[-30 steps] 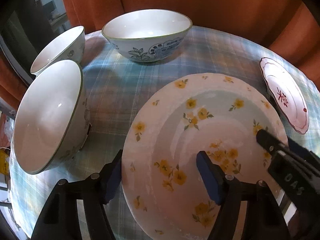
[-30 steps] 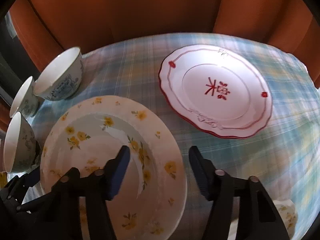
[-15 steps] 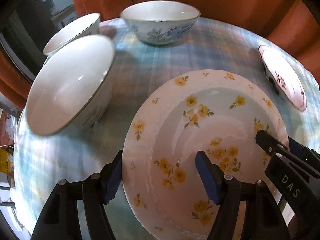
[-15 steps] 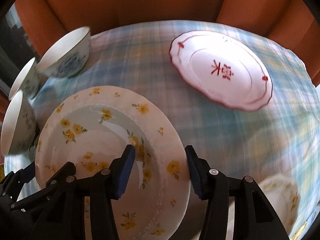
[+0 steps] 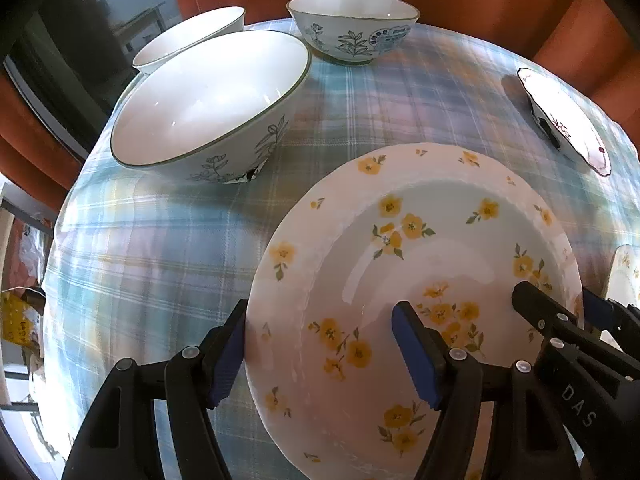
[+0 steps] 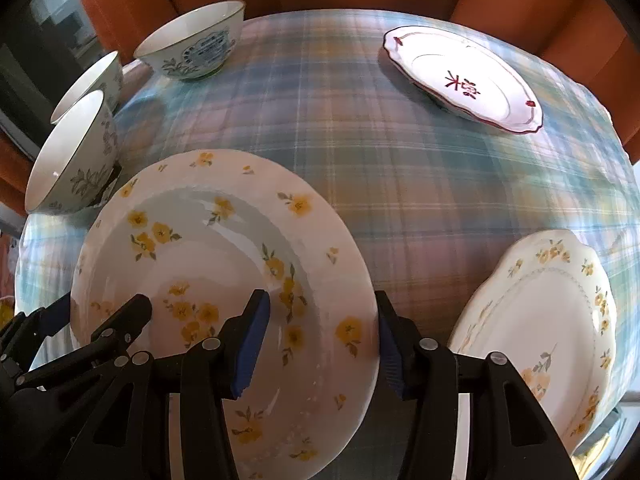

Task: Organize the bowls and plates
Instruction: 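Lift and carry the medium plate toward the large plate with both tools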

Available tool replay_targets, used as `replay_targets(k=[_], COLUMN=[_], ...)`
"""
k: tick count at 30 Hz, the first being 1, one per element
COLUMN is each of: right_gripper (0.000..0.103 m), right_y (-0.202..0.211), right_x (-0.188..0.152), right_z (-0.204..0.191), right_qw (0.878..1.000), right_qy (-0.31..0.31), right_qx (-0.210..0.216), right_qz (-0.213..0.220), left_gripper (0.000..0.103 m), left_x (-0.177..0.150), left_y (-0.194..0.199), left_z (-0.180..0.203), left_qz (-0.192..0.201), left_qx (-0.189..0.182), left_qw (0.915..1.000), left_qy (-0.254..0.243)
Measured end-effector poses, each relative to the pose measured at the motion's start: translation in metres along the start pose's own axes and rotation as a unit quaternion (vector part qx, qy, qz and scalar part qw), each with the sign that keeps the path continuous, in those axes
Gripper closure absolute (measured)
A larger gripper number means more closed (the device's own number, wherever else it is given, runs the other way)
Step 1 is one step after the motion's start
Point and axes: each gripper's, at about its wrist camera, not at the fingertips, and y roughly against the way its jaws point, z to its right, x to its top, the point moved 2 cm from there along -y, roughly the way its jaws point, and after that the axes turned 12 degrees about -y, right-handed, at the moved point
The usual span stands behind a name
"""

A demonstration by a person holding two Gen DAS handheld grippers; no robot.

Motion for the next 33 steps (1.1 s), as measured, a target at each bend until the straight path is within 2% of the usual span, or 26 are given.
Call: replay_targets(k=[9,11,20,33], right_gripper=[0.042,0.043,0.043,0.043], right_y=[-0.009,-0.010,0.005,0.061], right_x=[0.012,0.012,0.008,-0.020], right_z=[-0.009,-0.010,-0.008,0.000], right_qw=[0.999,0.999,0.999,0.999], right_qy=[0.041,0.049,0.046,-0.008], right_qx=[0.011,0.008,0.002,-0.031], right_qz=[0.006,0.005,0.002,0.041], left_gripper=[0.029,0.032,0.032,0.028], left_x=[0.002,0.000,-0.003,-0.026], left_y=[0.000,0.002,0.014,0.048], left_z=[0.012,0.013,0.013,0.007], left_qz=[0.003,0.001,-0.007,0.010], left_qx=[0.027,0.028,0.003,-0.045], left_qw=[0.9996,0.9996,1.0000,0.9982], left_qy=[0.004,0.004,0.001,-0.037])
